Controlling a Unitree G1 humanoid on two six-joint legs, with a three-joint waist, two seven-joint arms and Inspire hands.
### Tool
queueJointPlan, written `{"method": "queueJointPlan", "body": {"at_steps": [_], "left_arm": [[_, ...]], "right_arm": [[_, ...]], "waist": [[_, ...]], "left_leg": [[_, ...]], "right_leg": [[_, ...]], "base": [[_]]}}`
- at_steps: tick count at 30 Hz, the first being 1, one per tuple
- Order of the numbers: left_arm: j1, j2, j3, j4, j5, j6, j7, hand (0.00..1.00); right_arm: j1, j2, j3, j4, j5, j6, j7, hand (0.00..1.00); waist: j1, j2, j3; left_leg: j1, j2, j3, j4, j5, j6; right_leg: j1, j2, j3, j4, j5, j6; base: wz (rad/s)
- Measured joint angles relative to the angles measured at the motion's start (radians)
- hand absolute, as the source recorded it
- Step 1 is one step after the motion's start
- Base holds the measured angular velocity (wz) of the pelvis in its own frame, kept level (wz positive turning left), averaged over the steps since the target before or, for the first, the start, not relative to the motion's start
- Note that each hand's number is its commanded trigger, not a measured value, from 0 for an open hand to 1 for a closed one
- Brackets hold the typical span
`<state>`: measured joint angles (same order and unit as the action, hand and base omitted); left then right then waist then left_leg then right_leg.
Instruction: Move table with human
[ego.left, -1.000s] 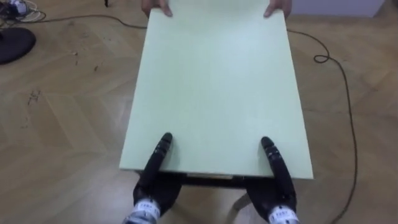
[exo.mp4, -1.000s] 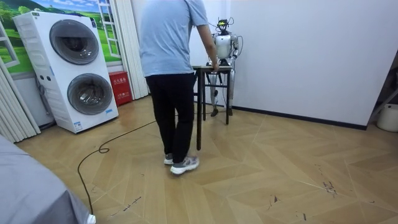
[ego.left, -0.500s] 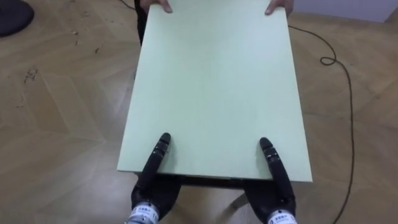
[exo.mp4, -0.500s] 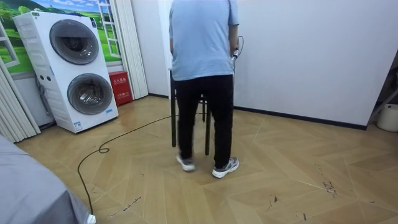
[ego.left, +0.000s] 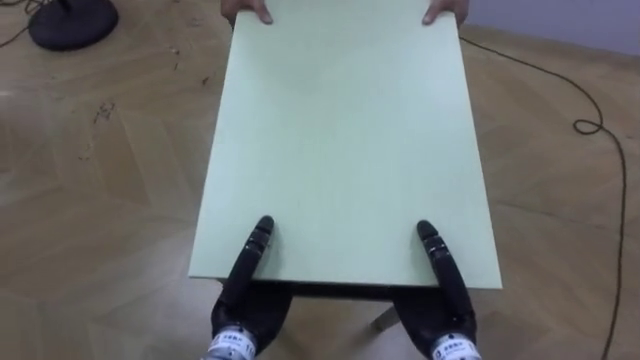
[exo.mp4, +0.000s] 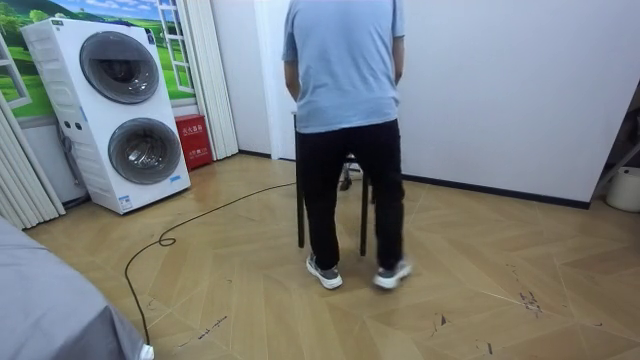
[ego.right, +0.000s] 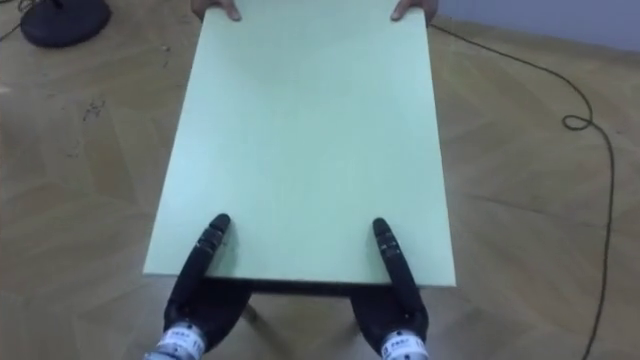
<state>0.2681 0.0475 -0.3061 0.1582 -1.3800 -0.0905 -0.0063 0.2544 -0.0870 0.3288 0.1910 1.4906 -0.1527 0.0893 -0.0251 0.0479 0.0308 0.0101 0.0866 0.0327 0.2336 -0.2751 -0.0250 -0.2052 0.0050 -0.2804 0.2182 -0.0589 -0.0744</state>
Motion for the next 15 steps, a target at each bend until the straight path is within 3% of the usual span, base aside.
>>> {"method": "queueJointPlan", "body": {"at_steps": [1,2,4,11,15], "left_arm": [[0.001,-0.016,-0.005,0.001,-0.001,0.001,0.004,1.00],[0.000,-0.020,-0.007,0.000,-0.001,0.001,0.004,1.00],[-0.004,-0.019,-0.011,-0.001,0.001,0.000,0.004,1.00],[0.002,-0.017,-0.008,0.000,-0.003,-0.005,0.006,1.00],[0.006,-0.018,-0.012,0.001,-0.002,-0.007,0.006,1.00]], "right_arm": [[-0.003,-0.012,0.004,-0.008,0.001,-0.005,0.000,1.00],[-0.006,-0.021,0.005,-0.011,0.012,-0.004,0.000,1.00],[-0.005,-0.021,0.002,-0.011,0.014,-0.008,0.000,1.00],[-0.011,-0.018,0.002,-0.007,0.002,0.002,-0.012,1.00],[0.000,-0.019,-0.002,-0.007,0.002,0.002,-0.012,1.00]], "waist": [[-0.002,0.018,-0.0017],[0.002,0.018,-0.0020],[0.000,0.018,-0.0019],[0.058,0.015,-0.0001],[0.036,0.004,0.0040]], "left_leg": [[0.002,0.009,0.053,-0.017,0.005,-0.012],[0.003,0.008,0.102,-0.039,0.017,-0.020],[0.015,0.015,0.126,-0.064,0.027,-0.018],[0.013,-0.005,0.126,-0.065,0.036,-0.002],[-0.029,-0.035,0.095,-0.029,0.042,0.010]], "right_leg": [[0.001,0.000,-0.014,0.004,0.002,0.001],[0.006,0.000,-0.018,0.004,0.002,0.001],[0.013,0.004,-0.016,0.004,0.001,0.003],[0.013,-0.028,-0.038,0.029,-0.007,0.016],[0.014,-0.074,-0.055,0.069,-0.050,0.040]], "base": [[0.39],[0.38],[0.44],[0.16],[0.64]]}}
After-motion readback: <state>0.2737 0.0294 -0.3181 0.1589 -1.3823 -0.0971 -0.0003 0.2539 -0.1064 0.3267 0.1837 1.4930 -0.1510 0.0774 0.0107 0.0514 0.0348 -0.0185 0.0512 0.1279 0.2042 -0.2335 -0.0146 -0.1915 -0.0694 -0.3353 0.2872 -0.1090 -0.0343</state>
